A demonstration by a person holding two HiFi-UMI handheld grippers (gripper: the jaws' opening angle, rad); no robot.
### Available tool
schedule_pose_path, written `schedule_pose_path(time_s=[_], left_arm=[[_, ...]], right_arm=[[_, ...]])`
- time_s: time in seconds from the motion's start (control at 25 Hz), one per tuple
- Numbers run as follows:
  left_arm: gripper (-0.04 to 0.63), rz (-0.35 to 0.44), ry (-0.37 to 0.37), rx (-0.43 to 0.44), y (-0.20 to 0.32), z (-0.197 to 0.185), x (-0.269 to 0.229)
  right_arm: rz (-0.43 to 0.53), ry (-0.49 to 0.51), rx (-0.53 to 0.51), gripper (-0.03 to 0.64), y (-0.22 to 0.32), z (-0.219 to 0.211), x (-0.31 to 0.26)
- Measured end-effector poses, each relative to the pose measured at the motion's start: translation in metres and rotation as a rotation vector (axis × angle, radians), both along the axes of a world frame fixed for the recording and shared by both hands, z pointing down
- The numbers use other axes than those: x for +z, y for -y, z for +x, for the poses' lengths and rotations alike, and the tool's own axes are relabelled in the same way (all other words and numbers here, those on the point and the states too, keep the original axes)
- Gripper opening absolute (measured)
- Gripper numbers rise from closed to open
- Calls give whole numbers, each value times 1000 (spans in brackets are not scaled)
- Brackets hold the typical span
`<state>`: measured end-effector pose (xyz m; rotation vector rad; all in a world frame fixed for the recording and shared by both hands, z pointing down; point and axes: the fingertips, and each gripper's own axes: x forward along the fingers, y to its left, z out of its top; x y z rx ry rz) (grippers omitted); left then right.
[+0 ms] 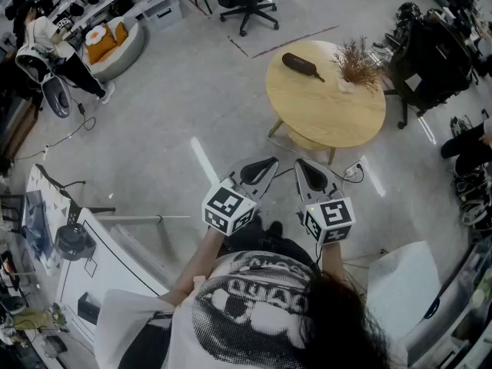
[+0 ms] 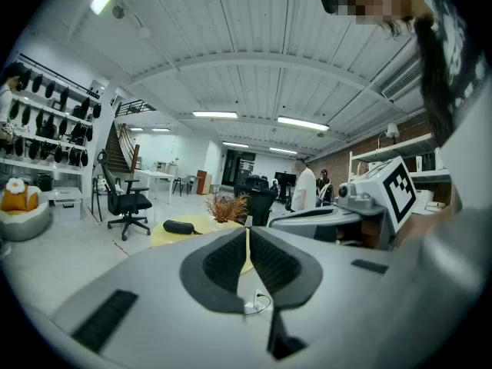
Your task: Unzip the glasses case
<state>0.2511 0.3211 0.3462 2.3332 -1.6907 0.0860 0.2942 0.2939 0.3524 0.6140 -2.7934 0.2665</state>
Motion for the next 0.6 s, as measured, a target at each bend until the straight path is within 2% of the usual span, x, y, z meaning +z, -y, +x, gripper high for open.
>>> schedule_pose_path(time_s=[0.32,0.6], left_arm=[[21,-3,3,-11,6,9,5],[21,-16,12,-59,2,15,15]], right_arm=[[-11,21,-1,-3,9,9,3],[-29,34,-42,-3,9,15,17]])
